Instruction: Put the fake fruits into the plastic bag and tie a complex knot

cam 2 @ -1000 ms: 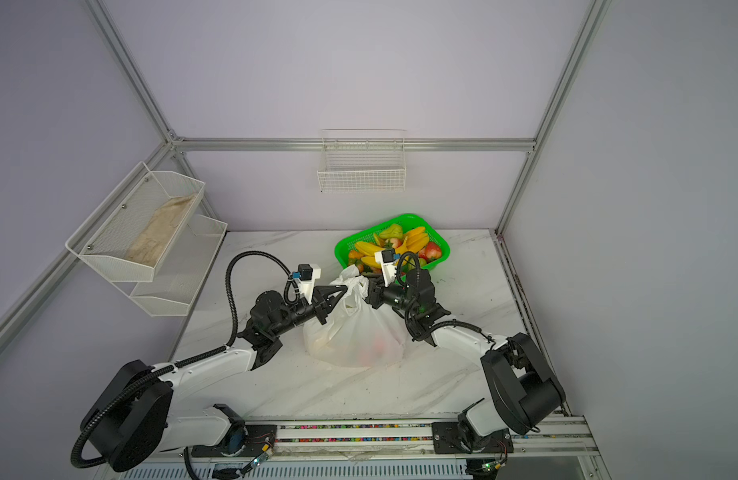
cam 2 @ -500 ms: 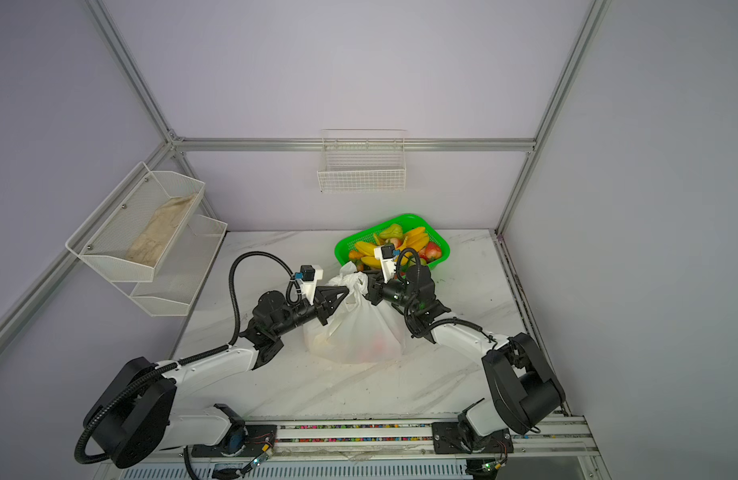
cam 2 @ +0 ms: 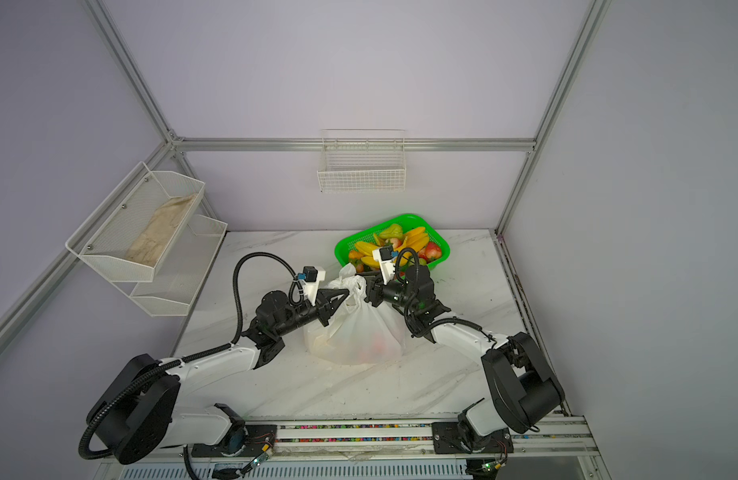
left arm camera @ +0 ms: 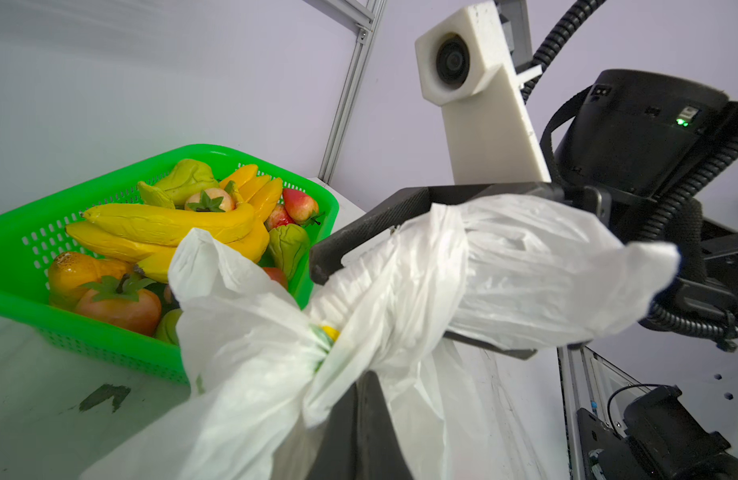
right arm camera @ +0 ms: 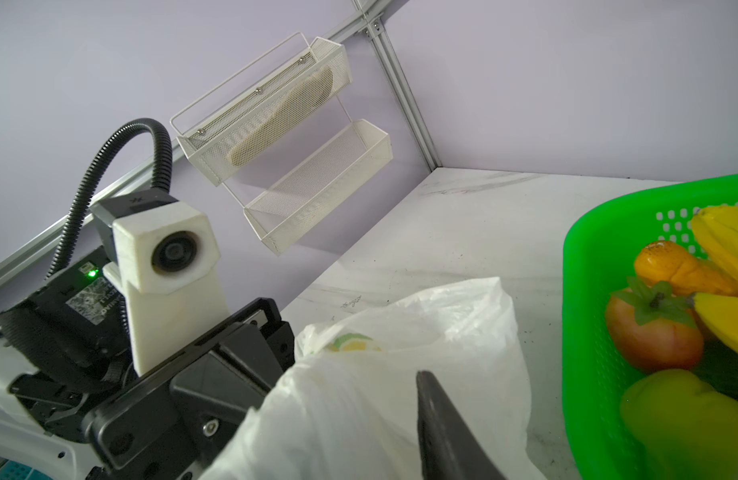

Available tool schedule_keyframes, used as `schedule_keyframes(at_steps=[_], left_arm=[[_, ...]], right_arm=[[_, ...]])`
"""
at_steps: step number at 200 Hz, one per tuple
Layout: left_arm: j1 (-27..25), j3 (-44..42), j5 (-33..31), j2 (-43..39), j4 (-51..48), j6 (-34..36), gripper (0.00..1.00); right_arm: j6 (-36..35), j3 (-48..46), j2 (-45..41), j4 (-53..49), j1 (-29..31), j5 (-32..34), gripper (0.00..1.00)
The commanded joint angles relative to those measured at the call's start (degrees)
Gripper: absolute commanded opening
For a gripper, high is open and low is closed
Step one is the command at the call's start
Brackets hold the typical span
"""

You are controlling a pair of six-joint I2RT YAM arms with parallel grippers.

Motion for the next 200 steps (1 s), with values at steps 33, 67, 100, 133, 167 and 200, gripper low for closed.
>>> schedule_keyframes(at_steps=[33,67,100,133,167,200], left_arm=[[-0.2,1.6,-1.3,1.2,0.8,-0.7,0.00],[-0.2,1.8,-1.2,1.6,1.1,-1.3,0.00],[-0.2,1.9,-0.7,2.0,1.9,-2.0,0.00],[-0.2,2.3,-0.5,2.3,1.9,-2.2,0.00],[-0.2,2.4,-0.5,2.4,1.9,-2.2,0.00],[-0.2,2.3,-1.1,2.3,1.4,-1.8,0.00]], right_arm=[[-10.2,1.7,-4.1,-8.4,-1.5,0.6,0.51],[-15.3,2.4,-5.2,-14.5,-2.3,2.2,0.57],[-20.8,3.3,-5.2,-20.6,-2.4,2.9,0.68],[-23.3,2.6,-7.1,-21.8,-2.3,1.8,0.72],[-24.4,1.8,-7.5,-21.5,-2.3,0.3,0.76],[-25.5,2.1,-8.4,-23.1,-2.4,0.0,0.78]])
